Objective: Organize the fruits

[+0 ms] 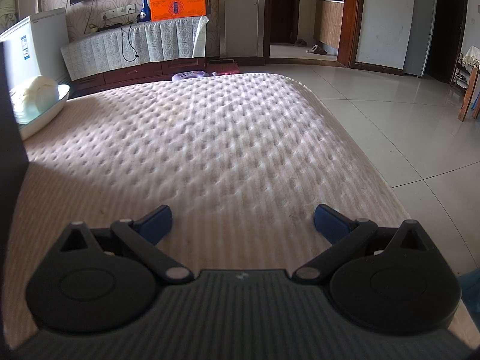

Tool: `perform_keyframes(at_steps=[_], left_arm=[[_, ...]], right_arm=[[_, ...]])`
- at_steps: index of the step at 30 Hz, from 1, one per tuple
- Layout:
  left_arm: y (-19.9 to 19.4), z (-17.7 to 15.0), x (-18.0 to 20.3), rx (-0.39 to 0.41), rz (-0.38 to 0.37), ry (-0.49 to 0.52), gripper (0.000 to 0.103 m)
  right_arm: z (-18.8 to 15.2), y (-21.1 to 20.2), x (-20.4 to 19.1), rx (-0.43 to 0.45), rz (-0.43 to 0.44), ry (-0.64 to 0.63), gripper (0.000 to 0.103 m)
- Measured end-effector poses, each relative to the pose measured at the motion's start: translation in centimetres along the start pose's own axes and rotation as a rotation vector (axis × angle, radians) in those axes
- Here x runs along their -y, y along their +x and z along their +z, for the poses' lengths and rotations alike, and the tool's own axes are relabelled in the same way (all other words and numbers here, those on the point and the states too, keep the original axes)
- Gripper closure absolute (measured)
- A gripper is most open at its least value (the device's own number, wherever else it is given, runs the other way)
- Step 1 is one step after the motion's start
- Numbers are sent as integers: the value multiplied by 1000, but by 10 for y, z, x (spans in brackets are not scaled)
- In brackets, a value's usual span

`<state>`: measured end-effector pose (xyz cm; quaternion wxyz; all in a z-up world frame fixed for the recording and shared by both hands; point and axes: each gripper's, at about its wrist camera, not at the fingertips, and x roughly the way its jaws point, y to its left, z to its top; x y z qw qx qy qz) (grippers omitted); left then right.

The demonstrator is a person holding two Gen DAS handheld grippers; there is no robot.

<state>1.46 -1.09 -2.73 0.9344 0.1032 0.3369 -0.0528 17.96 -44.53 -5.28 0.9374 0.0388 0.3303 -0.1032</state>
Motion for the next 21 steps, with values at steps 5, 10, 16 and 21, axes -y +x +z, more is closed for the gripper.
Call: perform_keyframes(at_steps=[5,10,16,21], left_arm=[[3,2,-7,-14,-21,-27,0],[-4,3,-15,12,-39,-56,0],[-6,2,-20,14,-7,-87,0],[-16,9,-31,37,20,-116,0]], right_arm=[[0,1,0,0,0,1,0],[-1,1,0,0,-4,2,0],[0,1,1,-1,-2,3,0],[-1,-2,0,-4,-8,4,0]])
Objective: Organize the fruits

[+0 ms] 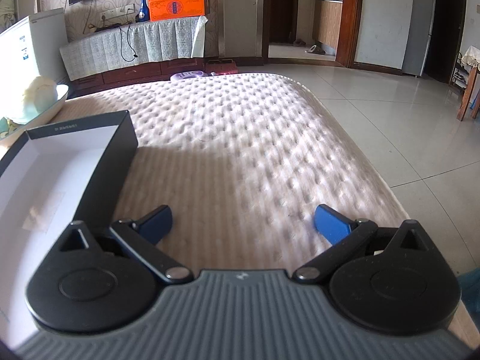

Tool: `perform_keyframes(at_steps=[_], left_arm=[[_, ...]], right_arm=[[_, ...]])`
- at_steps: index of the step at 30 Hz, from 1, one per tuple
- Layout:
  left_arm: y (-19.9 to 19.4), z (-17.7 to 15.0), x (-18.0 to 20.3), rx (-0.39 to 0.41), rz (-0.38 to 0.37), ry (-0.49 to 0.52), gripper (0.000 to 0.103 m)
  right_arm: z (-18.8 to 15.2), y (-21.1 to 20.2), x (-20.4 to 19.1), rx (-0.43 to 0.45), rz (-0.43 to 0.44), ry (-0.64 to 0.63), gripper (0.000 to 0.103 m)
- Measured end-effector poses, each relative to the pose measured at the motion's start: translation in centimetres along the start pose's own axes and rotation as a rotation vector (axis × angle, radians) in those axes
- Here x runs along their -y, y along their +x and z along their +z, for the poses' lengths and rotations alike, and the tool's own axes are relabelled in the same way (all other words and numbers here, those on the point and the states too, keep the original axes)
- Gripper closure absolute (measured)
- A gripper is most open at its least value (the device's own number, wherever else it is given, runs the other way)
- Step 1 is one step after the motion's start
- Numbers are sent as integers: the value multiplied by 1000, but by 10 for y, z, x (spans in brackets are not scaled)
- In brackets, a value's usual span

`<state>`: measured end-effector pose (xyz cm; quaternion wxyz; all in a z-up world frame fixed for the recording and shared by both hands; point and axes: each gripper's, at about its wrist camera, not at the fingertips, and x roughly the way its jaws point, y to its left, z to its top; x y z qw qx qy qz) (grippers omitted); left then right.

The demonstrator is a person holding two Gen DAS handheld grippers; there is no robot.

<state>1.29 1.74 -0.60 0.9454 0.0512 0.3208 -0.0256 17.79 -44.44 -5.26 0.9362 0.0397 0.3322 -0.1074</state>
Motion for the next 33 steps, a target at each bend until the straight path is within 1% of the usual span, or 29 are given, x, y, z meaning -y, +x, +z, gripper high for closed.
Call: perform_keyframes(at_steps=[1,4,6,7,8,10,13,14,15,16,18,19,20,21,23,24,25,27,31,33], left_arm=[[-1,1,-1,2,-8,-10,0],[-6,4,0,9,-27,-10,0],[-11,5,1,28,-42,-16,0],[-14,5,-1,33,-50,-27,0],[-16,6,-3,38,-58,-39,0],[-21,7,-9,45,-67,-60,0],[-28,7,-17,48,-33,-74,0],[-28,8,-20,34,-25,-79,0],[-30,9,-23,30,-22,-86,0],[-33,8,-25,40,-21,-94,0],[-38,7,-27,55,8,-99,0],[-39,7,-28,55,25,-98,0],[-39,6,-29,52,37,-98,0],[-39,6,-29,49,43,-99,0],[-39,4,-32,44,49,-96,0],[-38,4,-33,39,51,-94,0],[-38,4,-34,36,52,-93,0],[-38,3,-37,38,48,-99,0],[-35,4,-40,34,37,-116,0],[-33,5,-40,32,29,-118,0]], right_arm=[[0,-2,-1,-13,-4,5,0],[2,-13,1,-100,5,-7,0],[-5,-30,4,-103,-26,-34,1],[-10,-45,3,-77,-54,-63,2],[-15,-65,0,-20,-87,-100,2],[-27,-117,-13,135,-138,-172,2],[-53,-205,-50,394,-154,-244,0],[-66,-228,-65,463,-149,-247,0],[-76,-248,-80,499,-110,-247,0],[-85,-263,-93,495,-22,-252,0],[-99,-279,-122,432,208,-273,0],[-106,-282,-138,400,300,-297,0],[-114,-283,-155,372,360,-333,0],[-121,-284,-172,341,396,-374,1],[-132,-278,-194,289,431,-432,1],[-135,-274,-201,261,429,-437,4],[-138,-270,-207,233,424,-442,13],[-141,-268,-217,210,409,-450,23],[-145,-267,-221,212,403,-425,24],[-145,-261,-222,195,404,-409,27]])
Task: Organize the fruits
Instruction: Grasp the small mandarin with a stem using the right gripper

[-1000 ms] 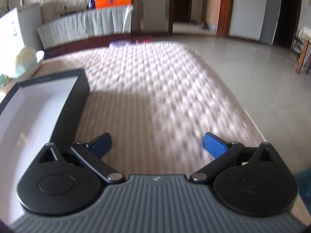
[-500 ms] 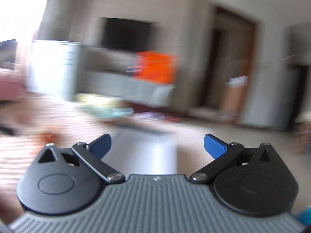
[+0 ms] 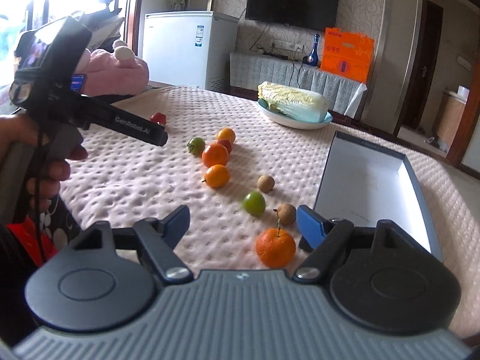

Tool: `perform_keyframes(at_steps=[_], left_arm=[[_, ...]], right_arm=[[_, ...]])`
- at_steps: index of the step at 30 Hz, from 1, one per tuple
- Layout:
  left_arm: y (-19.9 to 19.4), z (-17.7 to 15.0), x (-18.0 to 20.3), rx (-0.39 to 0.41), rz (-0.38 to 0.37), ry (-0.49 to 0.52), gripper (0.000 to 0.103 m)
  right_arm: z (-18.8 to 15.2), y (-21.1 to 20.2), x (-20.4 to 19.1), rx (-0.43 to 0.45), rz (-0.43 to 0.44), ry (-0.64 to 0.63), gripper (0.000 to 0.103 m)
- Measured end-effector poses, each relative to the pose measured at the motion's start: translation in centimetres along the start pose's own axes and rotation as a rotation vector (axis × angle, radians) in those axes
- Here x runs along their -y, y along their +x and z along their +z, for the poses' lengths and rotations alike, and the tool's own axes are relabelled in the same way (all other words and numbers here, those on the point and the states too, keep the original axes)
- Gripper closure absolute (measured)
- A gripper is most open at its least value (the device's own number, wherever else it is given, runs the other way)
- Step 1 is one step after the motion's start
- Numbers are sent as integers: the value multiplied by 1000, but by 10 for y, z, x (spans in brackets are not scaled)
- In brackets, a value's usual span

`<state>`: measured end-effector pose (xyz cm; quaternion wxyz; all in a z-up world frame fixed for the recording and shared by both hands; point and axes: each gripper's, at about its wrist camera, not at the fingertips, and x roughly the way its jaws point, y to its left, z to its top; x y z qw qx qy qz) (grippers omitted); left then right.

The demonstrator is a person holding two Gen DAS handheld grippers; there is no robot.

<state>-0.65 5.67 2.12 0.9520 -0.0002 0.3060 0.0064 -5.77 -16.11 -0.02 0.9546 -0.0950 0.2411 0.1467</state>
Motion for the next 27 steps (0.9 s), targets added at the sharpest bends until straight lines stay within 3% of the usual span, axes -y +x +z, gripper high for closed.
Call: perform_keyframes(at_steps=[2,9,15,19,25,27], left_arm=[[1,1,1,6,-7,4,0],[7,5,-1,11,-23,11,0],[11,6,-5,0,-40,-20,0],[14,4,-6,-10,-50,-18,0],[15,3,-3,-11,-74,-4,0],[18,5,-1,6,-41,30,0]], right_arm=[[0,3,2,-9,1,19,35],[-7,23,17,-71,-56,93,38],[-14,41,27,-117,-64,124,56],[-20,55,25,-168,-81,107,60],[-16,54,27,-159,-27,136,64],[-13,49,26,-147,7,144,64]])
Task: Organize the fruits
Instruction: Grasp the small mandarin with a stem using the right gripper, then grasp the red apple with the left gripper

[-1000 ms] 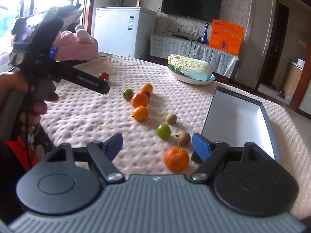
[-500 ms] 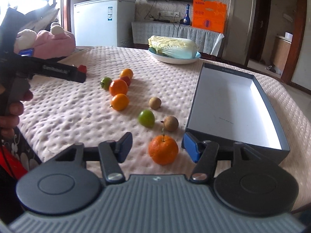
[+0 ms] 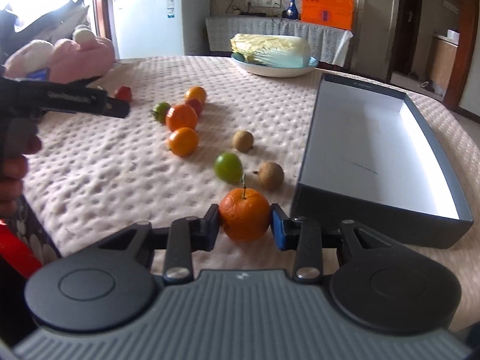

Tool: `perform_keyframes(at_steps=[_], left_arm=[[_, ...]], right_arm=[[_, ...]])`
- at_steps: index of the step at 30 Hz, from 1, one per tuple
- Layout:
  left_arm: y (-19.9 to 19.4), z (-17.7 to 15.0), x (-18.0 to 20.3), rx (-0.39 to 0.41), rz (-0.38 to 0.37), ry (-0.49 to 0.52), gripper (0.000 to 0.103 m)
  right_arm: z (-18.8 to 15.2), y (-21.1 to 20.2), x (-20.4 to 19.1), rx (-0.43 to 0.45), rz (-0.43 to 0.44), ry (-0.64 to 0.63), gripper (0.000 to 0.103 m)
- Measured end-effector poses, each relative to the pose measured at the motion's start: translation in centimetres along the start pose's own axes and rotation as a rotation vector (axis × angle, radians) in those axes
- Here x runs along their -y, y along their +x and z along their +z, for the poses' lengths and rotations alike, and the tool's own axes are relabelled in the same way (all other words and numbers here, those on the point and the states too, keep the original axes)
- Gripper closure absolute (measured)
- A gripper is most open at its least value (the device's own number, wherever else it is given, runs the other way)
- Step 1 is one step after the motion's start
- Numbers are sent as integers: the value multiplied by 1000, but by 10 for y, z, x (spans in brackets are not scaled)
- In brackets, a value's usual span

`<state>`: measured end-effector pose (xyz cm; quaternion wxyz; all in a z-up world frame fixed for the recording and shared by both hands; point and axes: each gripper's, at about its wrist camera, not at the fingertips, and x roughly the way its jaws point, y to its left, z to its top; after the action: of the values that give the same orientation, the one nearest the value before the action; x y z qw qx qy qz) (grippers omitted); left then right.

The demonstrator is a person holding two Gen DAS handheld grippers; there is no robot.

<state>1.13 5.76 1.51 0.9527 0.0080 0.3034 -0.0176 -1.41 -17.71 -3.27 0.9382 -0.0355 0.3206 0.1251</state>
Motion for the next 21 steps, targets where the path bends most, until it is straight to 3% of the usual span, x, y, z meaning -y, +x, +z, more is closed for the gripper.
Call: perform_keyframes(at_steps=[3,8,11,13,15,16,17,19,21], left_arm=[[14,10,-9,29,69,13,0],[58,22,-35,-7,195,-39,0],[80,24,-45,-34,201,-55,1],[89,26,-49,-42,181,-54,17],[99,28,-52,-61,170,-66,26],[102,28,-54,-69,169,-72,41],[105,28,-56,-76,159,-85,46],[106,28,-56,-69,151,-98,73],[105,28,-53,-71,155,-95,73]], right_arm=[[3,-10,-4,25,62,4,64],[-1,-12,-8,16,126,-20,64],[0,-11,-9,17,132,-42,64],[1,-9,-7,6,142,-31,64],[1,-6,-5,-4,149,-24,64],[2,-5,-6,-5,153,-23,64],[3,-4,-7,-4,160,-24,64],[3,-5,-10,6,168,-37,64],[5,-7,-14,16,170,-64,64]])
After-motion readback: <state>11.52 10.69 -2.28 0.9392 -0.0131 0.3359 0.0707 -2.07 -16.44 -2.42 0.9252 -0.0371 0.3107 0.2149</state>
